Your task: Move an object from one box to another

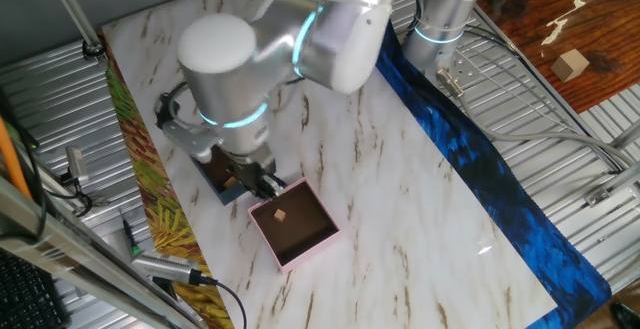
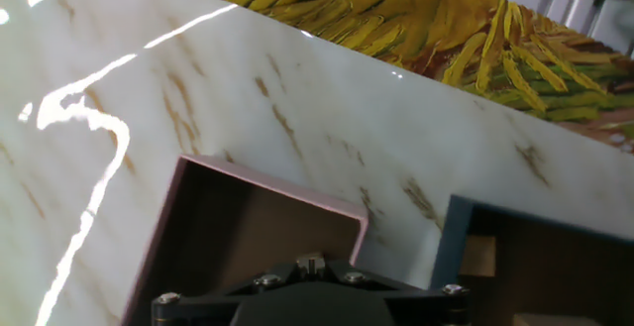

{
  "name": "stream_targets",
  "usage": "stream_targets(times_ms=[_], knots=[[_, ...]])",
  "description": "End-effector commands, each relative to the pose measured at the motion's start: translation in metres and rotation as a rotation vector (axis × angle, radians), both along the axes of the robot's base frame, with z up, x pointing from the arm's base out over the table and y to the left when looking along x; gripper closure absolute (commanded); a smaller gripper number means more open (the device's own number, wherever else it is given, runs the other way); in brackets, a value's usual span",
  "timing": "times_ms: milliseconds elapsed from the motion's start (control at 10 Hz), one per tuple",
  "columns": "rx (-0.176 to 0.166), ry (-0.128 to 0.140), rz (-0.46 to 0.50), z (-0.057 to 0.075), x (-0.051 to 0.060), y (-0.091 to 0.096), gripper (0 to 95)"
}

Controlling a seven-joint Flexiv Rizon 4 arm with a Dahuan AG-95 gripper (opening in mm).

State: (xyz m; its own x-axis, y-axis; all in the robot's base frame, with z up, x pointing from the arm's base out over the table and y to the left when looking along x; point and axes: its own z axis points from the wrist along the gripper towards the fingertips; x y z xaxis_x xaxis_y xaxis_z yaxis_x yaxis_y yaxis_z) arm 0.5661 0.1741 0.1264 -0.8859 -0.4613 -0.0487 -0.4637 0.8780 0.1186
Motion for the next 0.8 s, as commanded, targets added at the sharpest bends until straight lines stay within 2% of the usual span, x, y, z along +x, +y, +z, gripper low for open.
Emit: stream_targets(times_ms=[100, 300, 400, 600, 700, 800], knots=[[0.003, -0.006, 0.050, -0.004, 0.008, -0.035, 95.0], [0.007, -0.005, 0.093, -0.007, 0.011, -0.062, 95.0], [0.005, -0.006, 0.095, -0.007, 0.009, -0.065, 95.0], [-0.022, -0.001, 0.077, -0.004, 0.005, -0.061, 95.0], [-0.038, 0.006, 0.028, -0.004, 0.005, -0.061, 95.0], [-0.035, 0.011, -0.010, -0.004, 0.005, -0.061, 95.0]])
